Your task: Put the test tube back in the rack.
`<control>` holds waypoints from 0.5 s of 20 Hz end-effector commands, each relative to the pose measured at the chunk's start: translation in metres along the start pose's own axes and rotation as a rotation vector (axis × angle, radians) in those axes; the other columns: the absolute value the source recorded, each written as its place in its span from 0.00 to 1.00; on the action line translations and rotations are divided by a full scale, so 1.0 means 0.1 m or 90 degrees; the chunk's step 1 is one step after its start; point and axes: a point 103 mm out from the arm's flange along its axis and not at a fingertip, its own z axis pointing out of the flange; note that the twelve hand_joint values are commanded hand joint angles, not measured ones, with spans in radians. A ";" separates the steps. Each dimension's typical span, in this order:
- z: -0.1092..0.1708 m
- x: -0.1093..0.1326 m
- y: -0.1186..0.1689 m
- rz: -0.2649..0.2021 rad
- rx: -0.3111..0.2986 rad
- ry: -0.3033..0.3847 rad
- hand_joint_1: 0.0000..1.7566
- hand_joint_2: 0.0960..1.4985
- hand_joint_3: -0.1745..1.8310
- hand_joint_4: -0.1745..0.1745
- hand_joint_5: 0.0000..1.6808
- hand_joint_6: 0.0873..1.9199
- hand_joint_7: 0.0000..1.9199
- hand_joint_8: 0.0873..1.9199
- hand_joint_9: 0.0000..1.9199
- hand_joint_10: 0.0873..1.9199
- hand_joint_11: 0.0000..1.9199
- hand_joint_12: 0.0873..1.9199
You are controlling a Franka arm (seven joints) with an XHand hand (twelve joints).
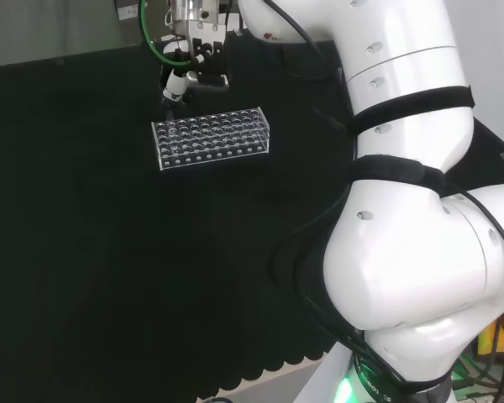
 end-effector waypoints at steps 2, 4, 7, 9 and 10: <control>-0.25 0.05 -0.21 -0.021 -0.020 0.014 0.66 0.63 0.00 0.29 0.45 0.29 0.49 0.40 0.57 0.37 0.29 0.72; -0.37 0.08 -0.26 -0.024 -0.028 0.010 0.65 0.63 0.00 0.31 0.44 0.30 0.48 0.40 0.57 0.37 0.28 0.72; -0.56 0.14 -0.34 -0.030 -0.043 0.007 0.65 0.63 0.00 0.32 0.42 0.30 0.47 0.41 0.56 0.38 0.28 0.72; -0.71 0.18 -0.41 -0.037 -0.054 0.001 0.65 0.63 0.00 0.33 0.41 0.30 0.46 0.41 0.56 0.37 0.28 0.72; -0.79 0.21 -0.46 -0.040 -0.060 -0.002 0.65 0.63 0.00 0.34 0.41 0.30 0.46 0.41 0.56 0.37 0.28 0.72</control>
